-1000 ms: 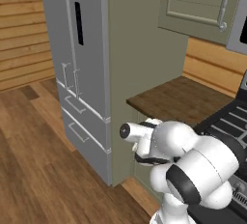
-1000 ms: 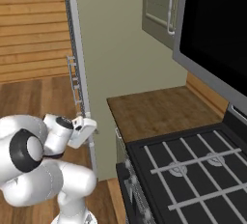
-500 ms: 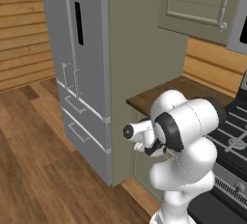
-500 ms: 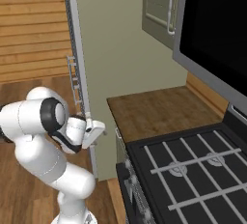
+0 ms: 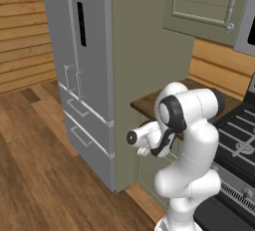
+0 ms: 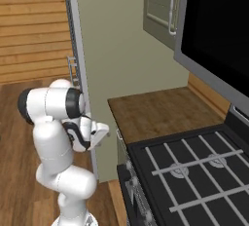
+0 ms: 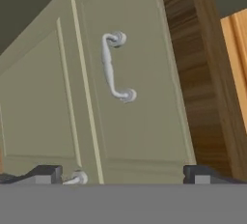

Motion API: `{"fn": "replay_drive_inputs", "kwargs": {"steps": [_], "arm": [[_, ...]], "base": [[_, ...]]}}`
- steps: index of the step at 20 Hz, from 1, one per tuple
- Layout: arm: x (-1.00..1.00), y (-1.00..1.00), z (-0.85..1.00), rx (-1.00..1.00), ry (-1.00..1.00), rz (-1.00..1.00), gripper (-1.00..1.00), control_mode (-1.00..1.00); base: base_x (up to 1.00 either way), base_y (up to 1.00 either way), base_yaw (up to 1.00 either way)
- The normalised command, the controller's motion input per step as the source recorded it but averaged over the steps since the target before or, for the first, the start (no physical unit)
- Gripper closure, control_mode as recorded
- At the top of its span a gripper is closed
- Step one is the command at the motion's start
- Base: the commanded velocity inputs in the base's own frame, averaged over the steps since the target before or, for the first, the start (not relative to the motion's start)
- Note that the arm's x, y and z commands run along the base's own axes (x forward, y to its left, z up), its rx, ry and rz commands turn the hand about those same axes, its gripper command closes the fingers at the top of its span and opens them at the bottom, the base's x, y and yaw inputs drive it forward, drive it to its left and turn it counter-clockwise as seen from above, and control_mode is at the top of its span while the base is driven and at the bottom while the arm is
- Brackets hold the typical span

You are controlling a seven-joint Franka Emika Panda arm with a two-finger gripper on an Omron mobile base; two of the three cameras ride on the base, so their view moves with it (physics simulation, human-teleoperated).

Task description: Take a straw from the drawer in front and place it inside the glass cup on the dining counter.

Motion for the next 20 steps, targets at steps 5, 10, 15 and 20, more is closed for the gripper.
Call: {"fn": "replay_drive_inputs", "kwargs": {"steps": [5,10,15,20], "arm": [[0.43,-0.02,-0.03,-0.01,0.0,0.0,-1.0,-1.0],[0.49,-0.09,-0.2,-0.04,0.0,0.0,-1.0,-1.0],[0.55,-0.03,-0.32,-0.05,0.0,0.0,-1.0,-1.0],[0.53,-0.05,-0.42,-0.06,0.0,0.0,-1.0,-1.0]], "base": [[0.0,0.0,0.0],[0.0,0.0,0.0],[0.0,0.0,0.0],[0.0,0.0,0.0]]}}
